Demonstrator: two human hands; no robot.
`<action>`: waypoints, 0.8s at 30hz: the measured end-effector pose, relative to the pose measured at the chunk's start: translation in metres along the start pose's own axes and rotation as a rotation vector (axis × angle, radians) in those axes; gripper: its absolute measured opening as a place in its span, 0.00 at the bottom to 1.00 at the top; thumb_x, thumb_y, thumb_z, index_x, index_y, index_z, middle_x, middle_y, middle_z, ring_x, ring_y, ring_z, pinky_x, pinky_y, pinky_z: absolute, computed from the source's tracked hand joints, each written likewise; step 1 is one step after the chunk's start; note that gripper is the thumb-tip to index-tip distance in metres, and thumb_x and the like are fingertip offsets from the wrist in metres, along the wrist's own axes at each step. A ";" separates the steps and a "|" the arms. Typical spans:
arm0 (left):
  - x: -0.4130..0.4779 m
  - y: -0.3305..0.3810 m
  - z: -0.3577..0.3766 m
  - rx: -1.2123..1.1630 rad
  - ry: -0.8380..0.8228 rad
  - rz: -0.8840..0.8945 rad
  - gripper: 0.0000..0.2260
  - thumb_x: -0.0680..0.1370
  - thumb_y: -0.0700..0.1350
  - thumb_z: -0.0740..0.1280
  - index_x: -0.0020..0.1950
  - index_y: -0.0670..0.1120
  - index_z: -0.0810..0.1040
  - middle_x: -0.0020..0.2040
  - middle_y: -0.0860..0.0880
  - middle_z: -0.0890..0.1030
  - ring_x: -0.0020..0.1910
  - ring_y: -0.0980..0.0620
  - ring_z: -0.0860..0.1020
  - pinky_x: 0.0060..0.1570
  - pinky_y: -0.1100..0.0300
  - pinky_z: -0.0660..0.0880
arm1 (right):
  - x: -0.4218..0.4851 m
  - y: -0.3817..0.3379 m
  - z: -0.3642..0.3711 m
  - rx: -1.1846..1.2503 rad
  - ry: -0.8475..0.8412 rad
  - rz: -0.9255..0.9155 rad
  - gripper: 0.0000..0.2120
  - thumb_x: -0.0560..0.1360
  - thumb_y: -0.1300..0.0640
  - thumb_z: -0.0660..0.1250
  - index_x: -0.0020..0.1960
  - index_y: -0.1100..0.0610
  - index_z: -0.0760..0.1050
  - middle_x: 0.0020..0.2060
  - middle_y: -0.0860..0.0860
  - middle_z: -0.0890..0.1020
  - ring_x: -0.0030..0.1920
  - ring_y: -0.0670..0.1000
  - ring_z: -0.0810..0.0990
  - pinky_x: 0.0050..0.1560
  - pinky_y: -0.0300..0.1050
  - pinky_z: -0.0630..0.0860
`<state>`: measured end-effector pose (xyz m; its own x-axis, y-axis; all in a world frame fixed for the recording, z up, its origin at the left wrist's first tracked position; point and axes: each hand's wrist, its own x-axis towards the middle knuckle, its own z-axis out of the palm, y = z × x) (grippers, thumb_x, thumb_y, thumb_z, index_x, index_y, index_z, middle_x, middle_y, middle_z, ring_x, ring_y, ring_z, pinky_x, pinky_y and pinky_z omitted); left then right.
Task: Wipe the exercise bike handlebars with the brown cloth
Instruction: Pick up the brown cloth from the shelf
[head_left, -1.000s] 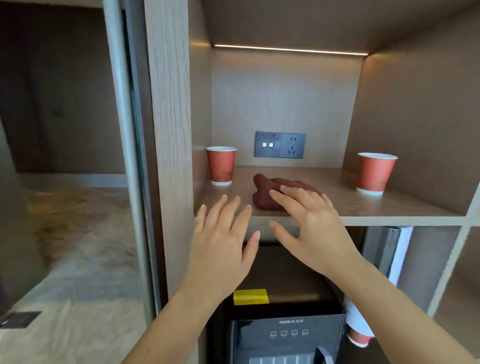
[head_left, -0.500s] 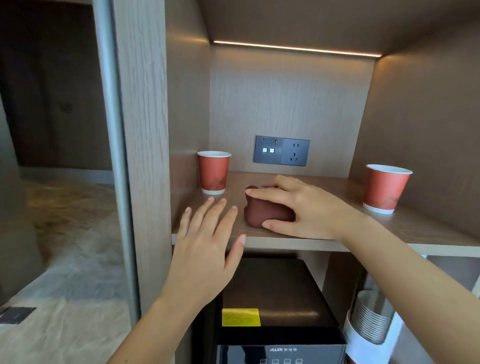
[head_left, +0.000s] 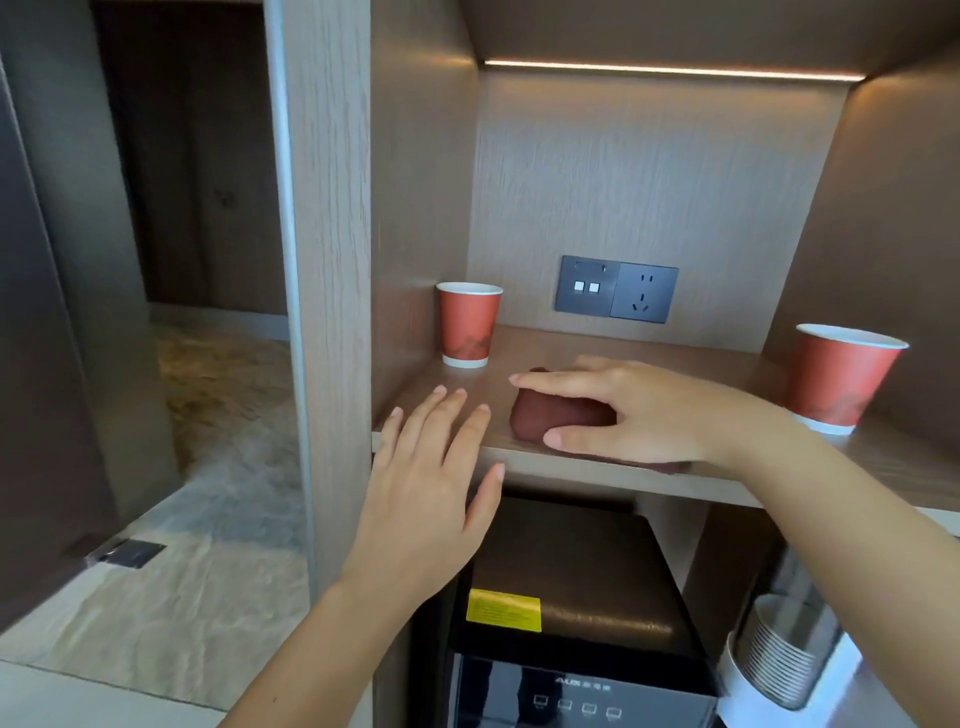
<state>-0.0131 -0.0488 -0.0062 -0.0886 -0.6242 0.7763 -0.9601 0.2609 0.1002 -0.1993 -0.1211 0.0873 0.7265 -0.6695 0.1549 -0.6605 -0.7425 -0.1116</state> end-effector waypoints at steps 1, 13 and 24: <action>-0.001 0.001 -0.001 0.006 -0.001 -0.002 0.21 0.75 0.51 0.55 0.62 0.41 0.74 0.62 0.40 0.76 0.64 0.42 0.71 0.64 0.45 0.56 | 0.001 0.001 -0.002 0.039 -0.008 0.003 0.24 0.73 0.38 0.60 0.65 0.25 0.54 0.54 0.42 0.70 0.48 0.38 0.68 0.43 0.32 0.63; -0.016 0.021 -0.013 0.058 0.003 -0.073 0.18 0.74 0.49 0.60 0.61 0.42 0.75 0.61 0.41 0.77 0.63 0.42 0.72 0.64 0.45 0.53 | -0.012 -0.006 0.020 0.094 0.156 -0.060 0.27 0.71 0.39 0.65 0.63 0.26 0.56 0.51 0.47 0.70 0.49 0.46 0.71 0.47 0.39 0.72; -0.062 0.039 -0.043 0.108 0.003 -0.177 0.20 0.75 0.50 0.55 0.61 0.40 0.75 0.61 0.41 0.76 0.63 0.42 0.72 0.64 0.46 0.60 | -0.046 -0.037 0.043 -0.027 0.522 -0.143 0.28 0.69 0.49 0.70 0.67 0.40 0.66 0.54 0.52 0.73 0.50 0.54 0.74 0.47 0.45 0.73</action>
<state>-0.0338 0.0319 -0.0236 0.0850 -0.6514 0.7540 -0.9835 0.0667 0.1684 -0.2003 -0.0633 0.0422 0.6234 -0.4572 0.6343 -0.5715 -0.8201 -0.0294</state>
